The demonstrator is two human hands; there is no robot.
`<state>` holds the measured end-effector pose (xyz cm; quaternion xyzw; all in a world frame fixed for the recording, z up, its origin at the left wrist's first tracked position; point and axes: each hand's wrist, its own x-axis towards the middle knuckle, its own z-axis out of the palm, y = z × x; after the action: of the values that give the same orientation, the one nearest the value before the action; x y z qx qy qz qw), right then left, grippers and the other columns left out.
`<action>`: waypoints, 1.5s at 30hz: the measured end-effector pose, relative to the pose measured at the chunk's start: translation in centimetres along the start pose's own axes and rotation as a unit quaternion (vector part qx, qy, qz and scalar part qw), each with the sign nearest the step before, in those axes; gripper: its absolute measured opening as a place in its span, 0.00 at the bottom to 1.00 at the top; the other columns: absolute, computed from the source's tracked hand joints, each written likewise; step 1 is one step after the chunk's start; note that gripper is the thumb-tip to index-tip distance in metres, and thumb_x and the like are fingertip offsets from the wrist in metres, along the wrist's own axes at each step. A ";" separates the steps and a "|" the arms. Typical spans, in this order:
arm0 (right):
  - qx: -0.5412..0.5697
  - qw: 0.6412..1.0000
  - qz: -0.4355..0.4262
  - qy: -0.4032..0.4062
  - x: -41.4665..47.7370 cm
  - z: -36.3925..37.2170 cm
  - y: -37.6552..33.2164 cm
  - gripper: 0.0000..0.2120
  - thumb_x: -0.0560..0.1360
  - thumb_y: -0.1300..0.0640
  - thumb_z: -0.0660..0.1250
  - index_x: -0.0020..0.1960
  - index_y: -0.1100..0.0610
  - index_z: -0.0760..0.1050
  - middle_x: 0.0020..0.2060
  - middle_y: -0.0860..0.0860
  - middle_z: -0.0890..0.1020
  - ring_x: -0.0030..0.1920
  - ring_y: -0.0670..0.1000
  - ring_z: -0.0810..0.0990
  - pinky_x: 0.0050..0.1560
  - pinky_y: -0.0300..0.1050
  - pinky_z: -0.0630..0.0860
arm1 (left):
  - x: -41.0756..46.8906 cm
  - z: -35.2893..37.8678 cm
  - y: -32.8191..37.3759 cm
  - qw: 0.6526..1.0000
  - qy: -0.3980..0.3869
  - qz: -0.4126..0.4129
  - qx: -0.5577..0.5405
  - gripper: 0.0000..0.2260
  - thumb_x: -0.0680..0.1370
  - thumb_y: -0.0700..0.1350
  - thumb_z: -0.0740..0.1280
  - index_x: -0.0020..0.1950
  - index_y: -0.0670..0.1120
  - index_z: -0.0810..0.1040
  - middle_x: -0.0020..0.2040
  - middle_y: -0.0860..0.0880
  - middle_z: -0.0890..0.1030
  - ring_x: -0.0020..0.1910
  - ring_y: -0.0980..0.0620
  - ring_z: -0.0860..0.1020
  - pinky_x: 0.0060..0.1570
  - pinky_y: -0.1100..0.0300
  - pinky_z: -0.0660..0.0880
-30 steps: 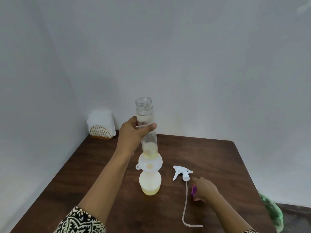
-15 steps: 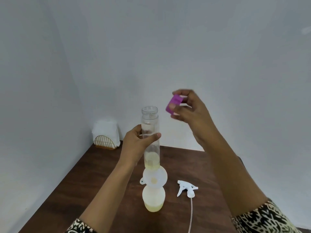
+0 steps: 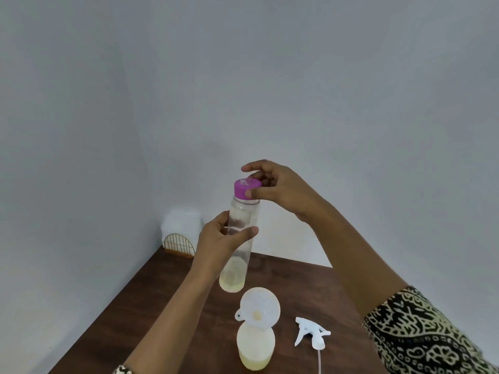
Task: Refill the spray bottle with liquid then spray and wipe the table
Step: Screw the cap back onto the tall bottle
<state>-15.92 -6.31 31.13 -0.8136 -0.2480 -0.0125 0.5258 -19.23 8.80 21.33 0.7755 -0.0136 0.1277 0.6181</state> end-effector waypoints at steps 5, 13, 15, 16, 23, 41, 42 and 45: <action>-0.097 0.988 0.004 -0.120 1.5 -1.4 -1.0 0.20 0.70 0.62 0.73 0.60 0.52 0.77 0.54 0.48 0.81 0.53 0.50 0.81 0.57 0.43 0.77 | -0.4 -0.9 -0.3 0.999 -0.019 -0.018 -0.024 0.19 0.63 0.61 0.74 0.49 0.55 0.78 0.50 0.51 0.82 0.51 0.49 0.80 0.51 0.53 0.78; -0.060 0.965 0.013 -0.255 3.4 -1.8 -1.7 0.23 0.69 0.70 0.72 0.61 0.55 0.74 0.57 0.51 0.79 0.51 0.47 0.82 0.49 0.37 0.77 | -0.5 -2.2 -0.7 0.991 -0.073 -0.038 -0.105 0.26 0.58 0.59 0.76 0.52 0.50 0.81 0.48 0.47 0.84 0.50 0.45 0.82 0.53 0.47 0.78; -0.033 0.955 0.015 -0.294 3.6 -1.9 -1.7 0.24 0.70 0.72 0.71 0.62 0.56 0.73 0.58 0.50 0.78 0.53 0.48 0.81 0.50 0.38 0.77 | -0.6 -2.6 -0.9 0.982 -0.101 -0.052 -0.149 0.17 0.62 0.50 0.76 0.49 0.49 0.82 0.42 0.48 0.84 0.44 0.47 0.82 0.47 0.51 0.79; -0.019 0.950 0.016 -0.311 3.7 -1.9 -1.5 0.25 0.70 0.73 0.70 0.63 0.56 0.72 0.59 0.50 0.78 0.55 0.49 0.80 0.50 0.38 0.77 | -0.7 -2.8 -1.0 0.977 -0.121 -0.054 -0.168 0.14 0.64 0.46 0.74 0.48 0.48 0.82 0.39 0.48 0.83 0.41 0.49 0.81 0.44 0.53 0.78; -0.271 0.926 0.024 -0.263 3.9 -1.0 -2.8 0.17 0.69 0.52 0.75 0.55 0.54 0.77 0.47 0.51 0.84 0.44 0.47 0.83 0.49 0.42 0.78 | -1.2 -2.5 -1.9 0.988 -0.071 -0.054 -0.124 0.17 0.61 0.52 0.79 0.45 0.48 0.83 0.41 0.45 0.84 0.41 0.45 0.82 0.44 0.51 0.80; -0.301 0.928 -0.029 -0.219 3.9 1.7 -3.6 0.28 0.78 0.36 0.48 0.55 0.54 0.79 0.47 0.51 0.84 0.42 0.47 0.80 0.44 0.39 0.74 | -0.3 -4.2 -2.6 0.997 0.004 -0.009 -0.075 0.12 0.68 0.46 0.77 0.49 0.48 0.80 0.44 0.47 0.83 0.42 0.49 0.82 0.40 0.59 0.80; -0.313 0.933 -0.011 -0.176 4.0 1.7 -3.8 0.34 0.78 0.34 0.46 0.47 0.58 0.81 0.34 0.53 0.83 0.33 0.49 0.78 0.41 0.41 0.74 | -0.3 -4.3 -2.8 0.995 0.010 -0.015 -0.095 0.14 0.66 0.47 0.78 0.48 0.48 0.80 0.42 0.47 0.83 0.42 0.47 0.82 0.42 0.56 0.80; -0.272 0.955 0.007 -0.117 4.3 1.0 -3.2 0.32 0.78 0.36 0.52 0.33 0.60 0.76 0.20 0.49 0.74 0.25 0.48 0.73 0.38 0.42 0.73 | -0.3 -4.6 -3.3 0.991 0.013 -0.036 -0.131 0.19 0.61 0.51 0.80 0.48 0.48 0.81 0.41 0.48 0.83 0.44 0.44 0.82 0.48 0.49 0.80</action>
<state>-13.74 -2.68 34.62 -0.9232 -0.2894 0.0199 0.2523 -19.81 13.95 19.05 0.6861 0.0055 0.1130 0.7187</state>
